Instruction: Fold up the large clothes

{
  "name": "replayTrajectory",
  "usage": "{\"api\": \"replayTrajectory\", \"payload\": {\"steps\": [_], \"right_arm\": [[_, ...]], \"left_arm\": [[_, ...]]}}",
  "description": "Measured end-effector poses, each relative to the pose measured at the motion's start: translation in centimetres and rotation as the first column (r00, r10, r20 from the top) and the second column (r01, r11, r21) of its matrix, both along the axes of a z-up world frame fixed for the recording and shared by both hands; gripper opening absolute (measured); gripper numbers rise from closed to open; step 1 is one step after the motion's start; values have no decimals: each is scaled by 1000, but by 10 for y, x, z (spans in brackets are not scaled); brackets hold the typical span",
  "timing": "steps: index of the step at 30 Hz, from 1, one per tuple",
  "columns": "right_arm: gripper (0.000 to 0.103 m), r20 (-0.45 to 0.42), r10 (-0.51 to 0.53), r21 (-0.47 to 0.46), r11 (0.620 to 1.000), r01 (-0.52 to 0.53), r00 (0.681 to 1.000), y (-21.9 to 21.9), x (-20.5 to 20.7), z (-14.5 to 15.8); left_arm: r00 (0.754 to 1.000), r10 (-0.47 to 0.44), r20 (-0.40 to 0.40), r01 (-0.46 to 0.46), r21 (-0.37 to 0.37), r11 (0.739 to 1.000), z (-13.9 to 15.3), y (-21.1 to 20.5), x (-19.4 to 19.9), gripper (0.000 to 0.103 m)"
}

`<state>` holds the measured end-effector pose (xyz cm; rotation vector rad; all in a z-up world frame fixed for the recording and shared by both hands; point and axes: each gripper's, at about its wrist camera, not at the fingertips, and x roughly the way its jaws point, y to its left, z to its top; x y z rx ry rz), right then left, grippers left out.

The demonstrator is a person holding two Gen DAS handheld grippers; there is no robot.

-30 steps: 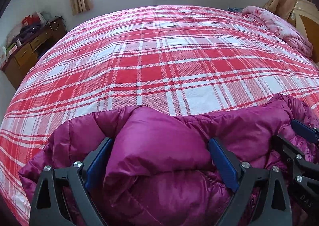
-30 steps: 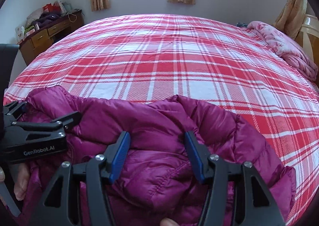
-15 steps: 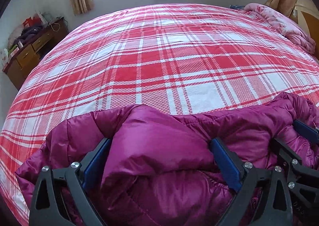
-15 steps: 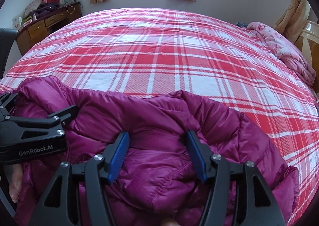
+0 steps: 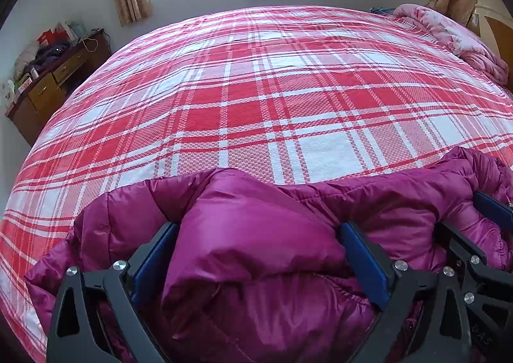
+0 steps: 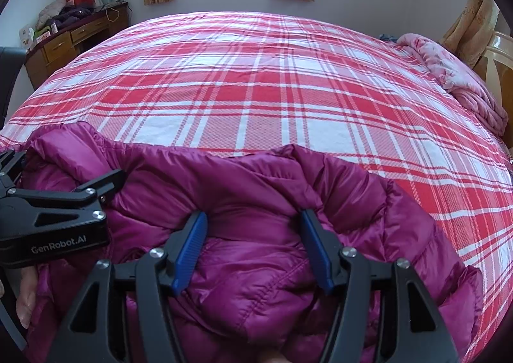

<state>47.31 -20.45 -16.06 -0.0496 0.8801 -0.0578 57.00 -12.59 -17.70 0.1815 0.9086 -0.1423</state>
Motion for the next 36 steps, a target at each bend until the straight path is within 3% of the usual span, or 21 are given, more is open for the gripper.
{"api": "replayTrajectory", "payload": {"steps": [26, 32, 36], "right_arm": [[63, -15, 0, -44, 999, 0, 1000, 4, 1, 0], [67, -13, 37, -40, 999, -37, 999, 4, -7, 17], [69, 67, 14, -13, 1000, -13, 998, -1, -26, 39]], "left_arm": [[1000, 4, 18, -5, 37, 999, 0, -5, 0, 102], [999, -4, 48, 4, 15, 1000, 20, 2, -12, 102], [994, -24, 105, 25, -3, 1000, 49, 10, -39, 102]]}}
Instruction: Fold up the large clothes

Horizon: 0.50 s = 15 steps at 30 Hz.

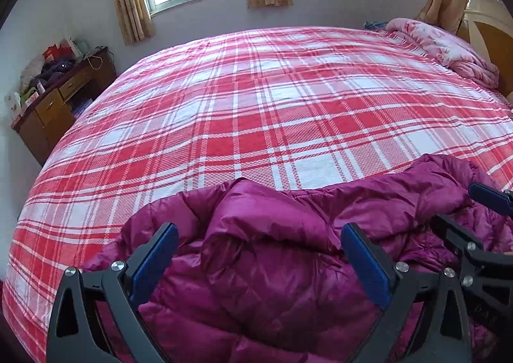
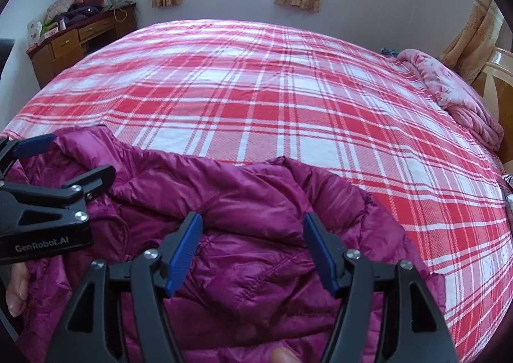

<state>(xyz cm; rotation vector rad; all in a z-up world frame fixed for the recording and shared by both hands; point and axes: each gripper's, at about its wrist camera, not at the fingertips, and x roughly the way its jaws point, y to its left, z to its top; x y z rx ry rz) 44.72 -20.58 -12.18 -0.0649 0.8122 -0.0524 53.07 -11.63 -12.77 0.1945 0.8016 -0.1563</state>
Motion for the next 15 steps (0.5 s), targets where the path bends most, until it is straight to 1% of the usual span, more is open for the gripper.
{"api": "replayTrajectory", "payload": {"steps": [2, 3, 5, 7, 11, 13, 15], "right_arm": [[71, 43, -20, 35, 999, 18, 999, -7, -13, 14], [73, 50, -26, 52, 998, 23, 998, -10, -20, 20], [76, 50, -27, 96, 995, 22, 998, -17, -42, 27], [78, 38, -23, 114, 993, 18, 999, -20, -61, 26], [78, -32, -44, 131, 990, 48, 999, -30, -107, 7], [78, -48, -57, 154, 986, 64, 997, -35, -134, -1], [78, -53, -75, 168, 982, 83, 996, -40, -159, -5]], "left_arm": [[999, -10, 32, 9, 17, 1000, 13, 5, -19, 102], [999, -15, 51, 14, 21, 1000, 19, 10, -33, 102], [996, -32, 80, 31, 20, 999, 28, 20, -60, 102], [995, -46, 92, 44, 20, 999, 32, 33, -91, 102], [993, -62, 97, 57, 53, 997, 23, 52, -138, 102], [993, -55, 100, 47, 83, 995, 14, 62, -161, 102], [995, -43, 92, 34, 91, 995, 5, 72, -181, 102]]}}
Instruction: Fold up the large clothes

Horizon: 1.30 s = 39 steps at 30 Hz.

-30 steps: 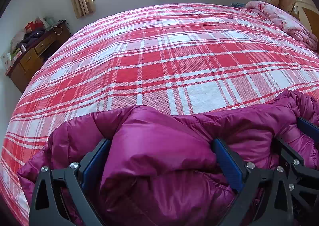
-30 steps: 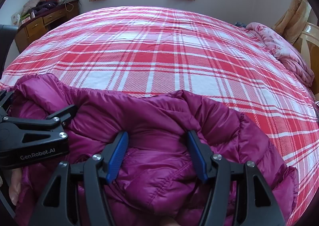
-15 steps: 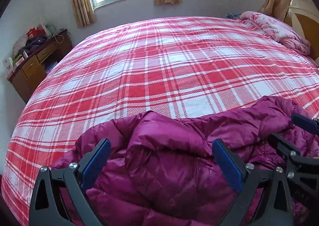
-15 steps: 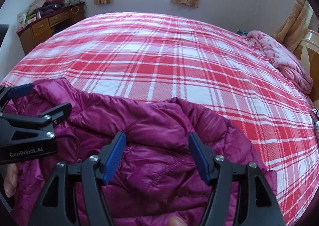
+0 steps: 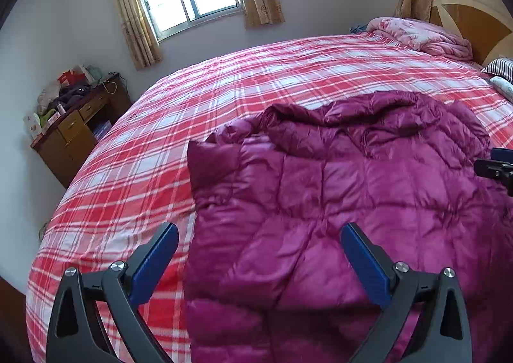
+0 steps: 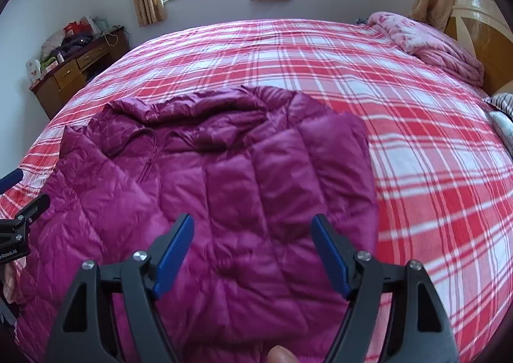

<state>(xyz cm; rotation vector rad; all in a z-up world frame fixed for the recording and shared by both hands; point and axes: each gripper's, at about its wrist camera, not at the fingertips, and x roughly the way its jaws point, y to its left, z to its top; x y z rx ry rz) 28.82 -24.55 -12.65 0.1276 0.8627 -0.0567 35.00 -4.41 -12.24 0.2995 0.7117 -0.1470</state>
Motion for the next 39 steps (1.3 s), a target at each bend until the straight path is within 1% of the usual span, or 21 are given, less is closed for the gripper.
{"api": "replayTrajectory", "payload": {"steps": [3, 6, 9, 13, 21, 25, 30, 34, 37, 39], "right_arm": [[78, -2, -15, 5, 1000, 15, 1000, -1, -28, -4], [78, -13, -21, -20, 1000, 21, 1000, 3, -51, -10], [78, -18, -25, -22, 999, 25, 1000, 6, -72, -16], [78, -19, -35, -36, 999, 35, 999, 8, -94, -20], [78, -12, -64, -28, 998, 63, 998, 9, -144, -26], [78, -13, -75, -30, 997, 74, 997, 9, -167, -29], [78, -15, -84, -30, 996, 84, 996, 10, -193, -32], [78, -21, -85, -39, 996, 84, 996, 14, -216, -36], [78, -22, -76, -51, 996, 75, 997, 18, -232, -40], [78, -26, -77, -49, 996, 75, 997, 20, -243, -42]], "left_arm": [[999, 16, -34, -16, -16, 1000, -11, 15, -23, 102], [997, 40, -59, -42, -27, 999, -21, 26, -44, 102], [997, 58, -60, -59, -15, 998, -29, 34, -63, 102], [993, 70, -91, -71, -16, 997, -37, 45, -85, 102], [989, 117, -85, -120, -26, 992, -41, 77, -130, 102], [990, 129, -64, -130, -24, 991, -40, 91, -152, 102], [989, 127, -72, -128, -11, 992, -48, 106, -180, 102], [988, 105, -117, -113, -68, 991, -52, 116, -207, 101], [989, 76, -124, -85, -74, 994, -53, 115, -224, 102], [989, 49, -143, -63, -92, 994, -56, 115, -231, 101]]}}
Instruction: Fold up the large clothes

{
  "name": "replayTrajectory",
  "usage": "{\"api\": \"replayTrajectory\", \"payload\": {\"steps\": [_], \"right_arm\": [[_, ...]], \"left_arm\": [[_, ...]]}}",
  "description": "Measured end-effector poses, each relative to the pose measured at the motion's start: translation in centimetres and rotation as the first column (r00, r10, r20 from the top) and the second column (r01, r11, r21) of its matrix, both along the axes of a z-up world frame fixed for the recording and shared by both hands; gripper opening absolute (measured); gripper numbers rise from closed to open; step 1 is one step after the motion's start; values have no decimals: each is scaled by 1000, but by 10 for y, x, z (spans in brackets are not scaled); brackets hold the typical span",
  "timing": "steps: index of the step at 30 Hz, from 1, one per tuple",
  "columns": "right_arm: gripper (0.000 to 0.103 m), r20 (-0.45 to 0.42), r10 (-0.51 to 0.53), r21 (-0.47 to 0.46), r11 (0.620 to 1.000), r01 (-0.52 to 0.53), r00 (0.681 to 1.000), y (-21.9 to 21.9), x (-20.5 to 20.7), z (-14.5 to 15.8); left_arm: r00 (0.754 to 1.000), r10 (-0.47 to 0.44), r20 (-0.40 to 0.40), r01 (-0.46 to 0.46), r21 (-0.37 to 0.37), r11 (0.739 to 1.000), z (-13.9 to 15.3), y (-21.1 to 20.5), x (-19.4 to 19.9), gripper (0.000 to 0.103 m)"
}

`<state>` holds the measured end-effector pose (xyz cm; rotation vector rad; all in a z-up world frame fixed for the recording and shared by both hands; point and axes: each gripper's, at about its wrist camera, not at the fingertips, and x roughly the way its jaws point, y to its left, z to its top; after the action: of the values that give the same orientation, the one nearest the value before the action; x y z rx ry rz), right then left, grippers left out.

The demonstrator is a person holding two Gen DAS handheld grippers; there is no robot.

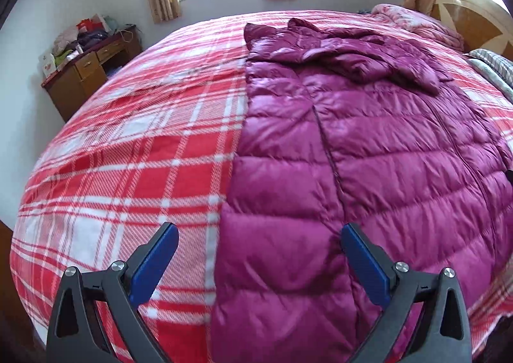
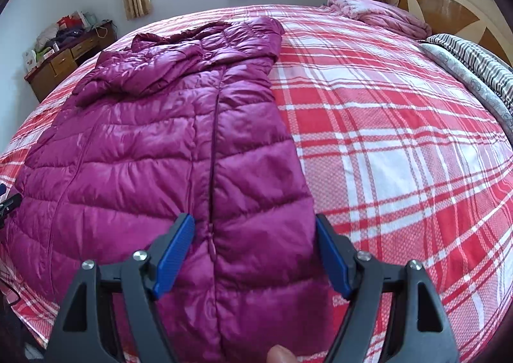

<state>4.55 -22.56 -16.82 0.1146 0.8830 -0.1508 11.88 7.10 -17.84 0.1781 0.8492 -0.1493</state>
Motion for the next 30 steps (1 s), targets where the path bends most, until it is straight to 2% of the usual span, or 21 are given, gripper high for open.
{"api": "replayTrajectory", "payload": {"steps": [5, 8, 9, 10, 14, 16, 17, 18, 22, 30], "right_arm": [[76, -14, 9, 41, 999, -9, 1000, 0, -23, -5], [64, -7, 29, 31, 999, -29, 1000, 5, -32, -7], [57, -6, 36, 33, 999, -36, 999, 6, -33, -6], [49, -5, 41, 48, 998, -41, 999, 6, -34, -5], [30, 0, 53, 115, 992, -53, 999, 4, -35, -5], [20, 7, 62, 126, 990, -63, 998, 5, -36, -5], [19, 14, 68, 121, 990, -69, 998, 7, -37, -3], [16, 19, 72, 113, 991, -73, 997, 9, -37, -2], [13, 66, 82, 88, 992, -88, 994, 14, -45, 12], [12, 227, 117, 59, 989, -134, 967, 21, -71, 63]], "left_arm": [[999, -29, -20, 29, -37, 999, -7, 4, -14, 101], [999, -40, -32, 38, -60, 997, -8, 3, -16, 92], [998, -50, -30, 48, -64, 997, -8, 2, -17, 81], [997, -69, -29, 67, -72, 995, -6, 1, -19, 76], [994, -106, -27, 104, -73, 992, -3, -3, -24, 50], [993, -116, -21, 115, -68, 991, -2, -4, -25, 33], [991, -129, -23, 127, -74, 989, -1, -4, -25, 18], [990, -140, -23, 137, -82, 987, 0, -4, -26, 10], [987, -160, 26, 162, -80, 984, 14, -3, -31, 6], [966, -191, 174, 216, -140, 966, 76, 18, -52, 5]]}}
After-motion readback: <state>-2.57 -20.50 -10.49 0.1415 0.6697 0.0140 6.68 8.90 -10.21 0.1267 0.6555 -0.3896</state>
